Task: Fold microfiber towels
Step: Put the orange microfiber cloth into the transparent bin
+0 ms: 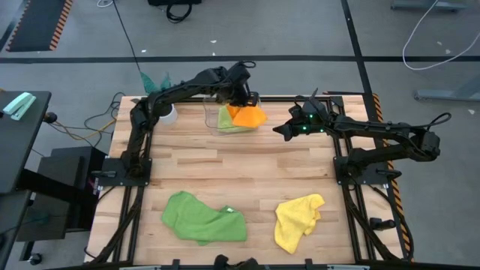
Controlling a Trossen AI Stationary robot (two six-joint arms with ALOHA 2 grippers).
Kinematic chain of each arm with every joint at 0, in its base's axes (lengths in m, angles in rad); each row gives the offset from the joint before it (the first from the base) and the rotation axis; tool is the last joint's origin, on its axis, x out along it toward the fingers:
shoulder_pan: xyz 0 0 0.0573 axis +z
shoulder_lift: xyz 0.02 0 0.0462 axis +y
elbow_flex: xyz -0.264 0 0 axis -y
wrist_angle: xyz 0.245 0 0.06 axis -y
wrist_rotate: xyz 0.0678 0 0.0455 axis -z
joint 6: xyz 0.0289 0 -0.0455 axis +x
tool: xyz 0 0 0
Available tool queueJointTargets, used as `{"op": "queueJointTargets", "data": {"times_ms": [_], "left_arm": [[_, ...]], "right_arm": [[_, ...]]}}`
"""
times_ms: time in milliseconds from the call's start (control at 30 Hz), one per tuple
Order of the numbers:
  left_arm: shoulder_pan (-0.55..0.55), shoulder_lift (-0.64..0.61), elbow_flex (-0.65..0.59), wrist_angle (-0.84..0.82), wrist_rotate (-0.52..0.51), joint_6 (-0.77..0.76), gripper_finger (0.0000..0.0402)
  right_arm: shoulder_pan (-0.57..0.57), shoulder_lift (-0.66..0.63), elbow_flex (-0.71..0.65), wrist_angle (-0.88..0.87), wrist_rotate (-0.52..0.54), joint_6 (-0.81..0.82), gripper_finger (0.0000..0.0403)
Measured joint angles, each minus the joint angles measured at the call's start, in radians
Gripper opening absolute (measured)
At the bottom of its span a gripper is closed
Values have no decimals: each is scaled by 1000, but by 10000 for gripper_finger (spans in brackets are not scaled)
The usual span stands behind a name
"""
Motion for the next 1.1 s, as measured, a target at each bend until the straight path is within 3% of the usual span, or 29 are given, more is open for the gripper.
{"op": "queueJointTargets", "data": {"times_ms": [400, 833, 1100], "left_arm": [[90, 8, -1, -157, -66, -3, 8], [136, 8, -172, -123, -58, -21, 9], [141, 7, -189, -106, -57, 18, 65]], "right_arm": [[0, 0, 0, -18, 0, -20, 4], [0, 0, 0, -47, 0, -29, 4], [0, 0, 0, -49, 0, -23, 5]]}}
